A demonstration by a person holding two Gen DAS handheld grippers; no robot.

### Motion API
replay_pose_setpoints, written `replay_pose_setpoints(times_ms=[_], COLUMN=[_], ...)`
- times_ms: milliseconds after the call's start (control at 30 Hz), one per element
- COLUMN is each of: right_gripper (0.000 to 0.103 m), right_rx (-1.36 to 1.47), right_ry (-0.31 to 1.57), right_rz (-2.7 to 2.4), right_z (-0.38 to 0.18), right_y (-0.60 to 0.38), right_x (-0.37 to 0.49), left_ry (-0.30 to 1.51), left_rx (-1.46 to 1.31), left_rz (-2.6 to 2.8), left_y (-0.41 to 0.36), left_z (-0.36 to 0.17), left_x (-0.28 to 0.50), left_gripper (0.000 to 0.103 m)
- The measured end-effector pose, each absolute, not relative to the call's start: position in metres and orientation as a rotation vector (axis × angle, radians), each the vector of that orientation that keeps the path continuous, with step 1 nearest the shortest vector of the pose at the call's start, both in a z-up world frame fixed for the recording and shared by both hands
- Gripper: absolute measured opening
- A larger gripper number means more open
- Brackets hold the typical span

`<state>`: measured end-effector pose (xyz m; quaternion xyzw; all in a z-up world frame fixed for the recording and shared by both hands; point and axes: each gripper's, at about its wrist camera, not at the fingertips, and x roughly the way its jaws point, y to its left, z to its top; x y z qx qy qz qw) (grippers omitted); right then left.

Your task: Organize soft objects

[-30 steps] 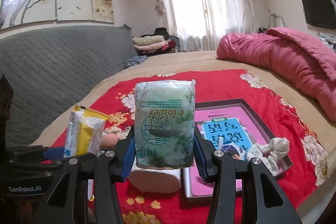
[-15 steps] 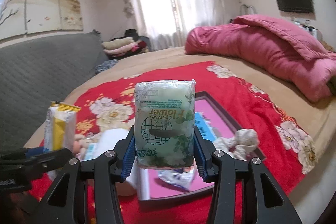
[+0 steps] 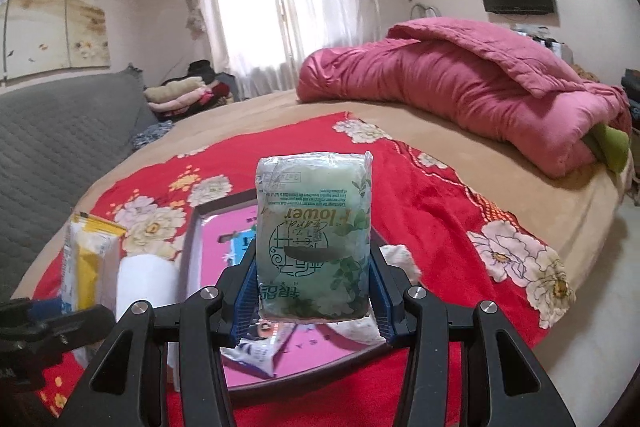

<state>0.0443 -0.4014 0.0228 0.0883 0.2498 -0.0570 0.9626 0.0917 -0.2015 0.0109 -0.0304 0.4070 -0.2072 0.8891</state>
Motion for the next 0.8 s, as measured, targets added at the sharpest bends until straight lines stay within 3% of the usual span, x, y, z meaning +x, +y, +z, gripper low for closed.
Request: replay_pose_setpoints(times_ms=[800], right_gripper=[0.05], right_rx=[0.124], right_ry=[0.596], right_rz=[-0.159], right_z=[-0.001], right_y=[-0.415], right_x=[0.069], left_ry=[0.964], left_rx=[-0.007], left_rz=[-0.486], left_y=[-0.261], left_z=[-0.039], left_x=[0.141], left_gripper=[0.057])
